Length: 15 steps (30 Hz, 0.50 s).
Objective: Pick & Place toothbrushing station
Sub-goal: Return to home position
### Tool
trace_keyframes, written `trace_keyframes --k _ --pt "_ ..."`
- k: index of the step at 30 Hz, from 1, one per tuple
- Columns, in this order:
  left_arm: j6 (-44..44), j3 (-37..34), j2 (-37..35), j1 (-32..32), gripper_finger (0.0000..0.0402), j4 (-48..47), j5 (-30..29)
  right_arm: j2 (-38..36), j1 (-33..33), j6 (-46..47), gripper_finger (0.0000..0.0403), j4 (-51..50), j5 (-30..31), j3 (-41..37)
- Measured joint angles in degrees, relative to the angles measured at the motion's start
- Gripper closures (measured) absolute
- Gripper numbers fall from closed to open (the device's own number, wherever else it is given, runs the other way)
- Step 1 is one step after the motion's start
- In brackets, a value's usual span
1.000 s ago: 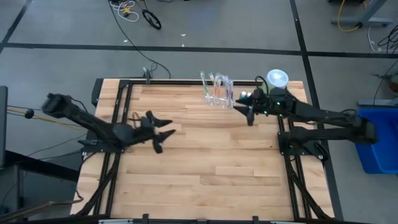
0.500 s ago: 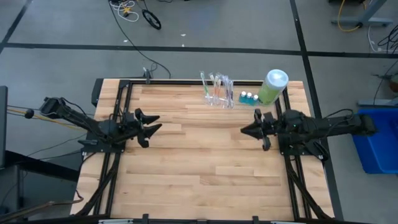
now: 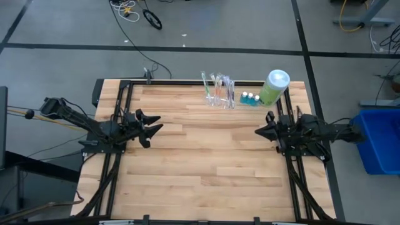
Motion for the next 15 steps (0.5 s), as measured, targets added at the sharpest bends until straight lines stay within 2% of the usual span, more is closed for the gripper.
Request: trace_keyframes --k 4,8,13,15 --pt "-0.12 0.00 0.00 0.00 0.0187 0.00 -0.02 -5.36 0.00 -1.10 0.0391 -3.25 0.00 -0.11" --pt "-0.12 0.00 0.00 -0.01 0.0187 0.00 -0.01 -4.10 0.00 -1.70 0.0399 -2.91 -0.02 -1.14" --pt "-0.12 0.00 0.00 -0.01 0.0187 -0.27 0.02 -4.62 0.00 -1.18 0.0390 3.90 0.02 -6.43" --pt "-0.12 0.00 0.00 -0.02 0.0187 -0.39 0.02 -4.33 0.00 -1.07 0.0395 3.48 0.99 -6.36"
